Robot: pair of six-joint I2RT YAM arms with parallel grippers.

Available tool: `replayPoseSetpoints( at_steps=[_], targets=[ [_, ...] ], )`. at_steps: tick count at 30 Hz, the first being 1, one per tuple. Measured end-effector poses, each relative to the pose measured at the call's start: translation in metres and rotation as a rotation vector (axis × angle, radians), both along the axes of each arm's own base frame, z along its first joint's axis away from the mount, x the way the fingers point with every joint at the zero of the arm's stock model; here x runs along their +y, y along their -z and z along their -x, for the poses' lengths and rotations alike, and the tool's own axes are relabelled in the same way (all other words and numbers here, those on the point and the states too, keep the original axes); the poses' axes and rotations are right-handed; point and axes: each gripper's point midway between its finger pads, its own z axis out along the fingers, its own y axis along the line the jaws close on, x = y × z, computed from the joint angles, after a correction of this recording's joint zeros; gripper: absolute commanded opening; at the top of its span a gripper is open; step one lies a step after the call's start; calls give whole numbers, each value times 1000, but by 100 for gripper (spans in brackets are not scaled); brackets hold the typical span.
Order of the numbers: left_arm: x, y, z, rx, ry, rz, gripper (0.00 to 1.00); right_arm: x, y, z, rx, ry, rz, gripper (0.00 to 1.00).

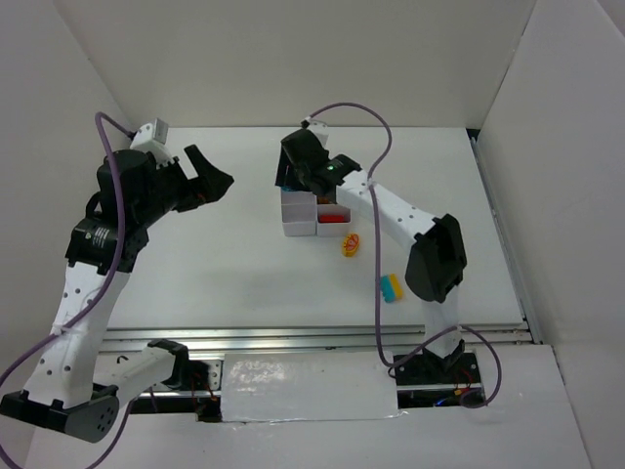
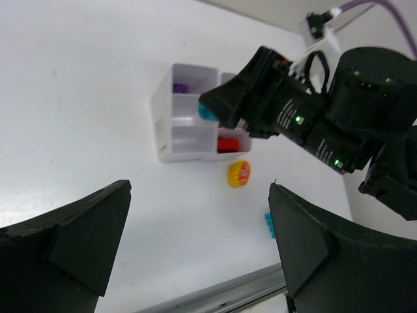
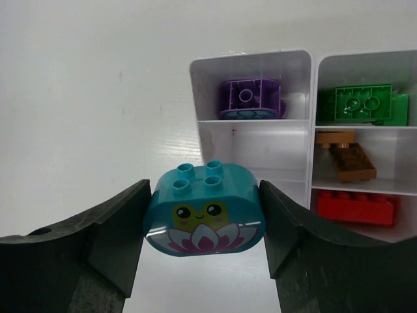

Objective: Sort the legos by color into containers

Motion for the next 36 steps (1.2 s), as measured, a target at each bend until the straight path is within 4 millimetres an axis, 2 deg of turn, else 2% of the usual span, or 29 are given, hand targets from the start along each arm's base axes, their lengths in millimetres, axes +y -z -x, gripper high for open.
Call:
replayPoseSetpoints(
  at_steps=[2,4,8,16,18,19,22,36],
  targets=[
    [9,16,7,48,-40,-26,100,5,15,-6,6,19,39,0],
    [15,28,12,85,-64,-48,100,2,29,-6,23,35,81,0],
    [22,38,20,115,-90,-70,100,-6,33,-8,19,66,119,0],
    [26,44,26,130,-98,-83,99,-10,34,-12,5,90,136,0],
    [26,44,26,127,-95,-93,99,-11,38,-13,3,95,142,3],
    [26,44,26,126,-95,-94,100,-11,40,-13,3,97,144,12],
    [26,45,26,126,-94,-98,100,-13,49,-12,13,97,160,16],
    [21,45,27,124,-73,-104,99,-9,88,-23,44,114,214,18]
  ],
)
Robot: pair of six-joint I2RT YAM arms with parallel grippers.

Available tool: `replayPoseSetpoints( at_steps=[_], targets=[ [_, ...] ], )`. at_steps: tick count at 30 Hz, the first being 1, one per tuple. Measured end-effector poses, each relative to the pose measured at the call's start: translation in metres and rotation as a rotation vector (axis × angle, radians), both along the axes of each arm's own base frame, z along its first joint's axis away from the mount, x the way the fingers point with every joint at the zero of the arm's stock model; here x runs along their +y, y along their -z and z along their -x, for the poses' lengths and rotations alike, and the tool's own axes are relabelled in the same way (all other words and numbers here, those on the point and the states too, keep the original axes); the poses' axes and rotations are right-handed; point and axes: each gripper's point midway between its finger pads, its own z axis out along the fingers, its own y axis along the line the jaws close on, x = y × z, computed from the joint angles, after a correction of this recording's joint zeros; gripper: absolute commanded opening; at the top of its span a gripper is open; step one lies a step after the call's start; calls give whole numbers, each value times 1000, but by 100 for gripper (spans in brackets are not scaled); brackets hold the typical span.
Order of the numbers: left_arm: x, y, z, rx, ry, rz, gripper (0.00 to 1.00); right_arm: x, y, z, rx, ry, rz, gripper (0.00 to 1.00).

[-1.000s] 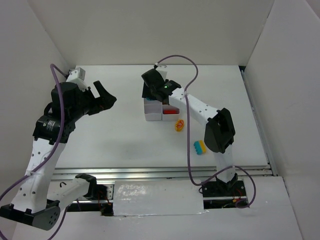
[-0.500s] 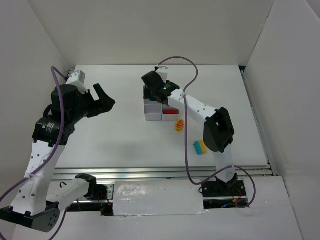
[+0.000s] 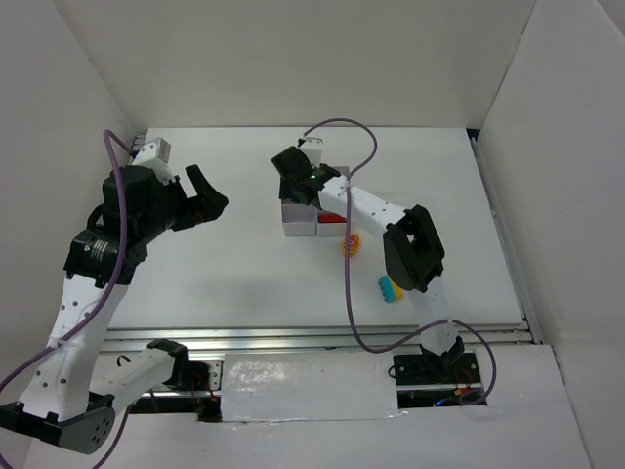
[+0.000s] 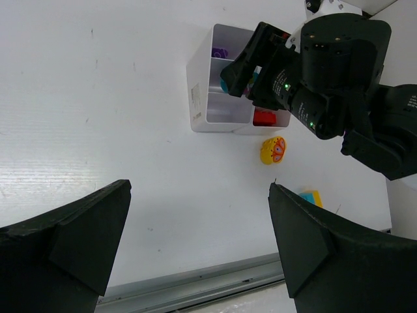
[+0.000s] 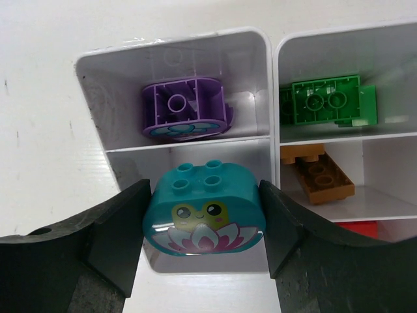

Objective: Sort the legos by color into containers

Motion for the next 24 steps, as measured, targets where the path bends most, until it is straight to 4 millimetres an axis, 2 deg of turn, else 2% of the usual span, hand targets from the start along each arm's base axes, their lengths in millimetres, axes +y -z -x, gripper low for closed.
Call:
replayPoseSetpoints(
  at_steps=[2,5,6,17,18,22,24],
  targets=[
    [-1,0,0,0,2,0,100,0,1,0,-1,2,3,20],
    [-1,0,0,0,3,-1,99,0,1,-1,-2,2,2,30],
    [-1,0,0,0,4,-1,100,0,1,-1,-3,2,1,39],
    [-2,0,1,-6,17,-16,99,1,1,0,-2,0,-4,54],
    [-2,0,1,-6,19,-18,100,2,1,-1,-2,0,-5,59],
    [-2,0,1,-7,20,-19,99,3,1,0,-2,-4,-10,60],
    [-2,0,1,-8,20,-20,100,4,2,0,-2,-6,-13,65]
  ],
)
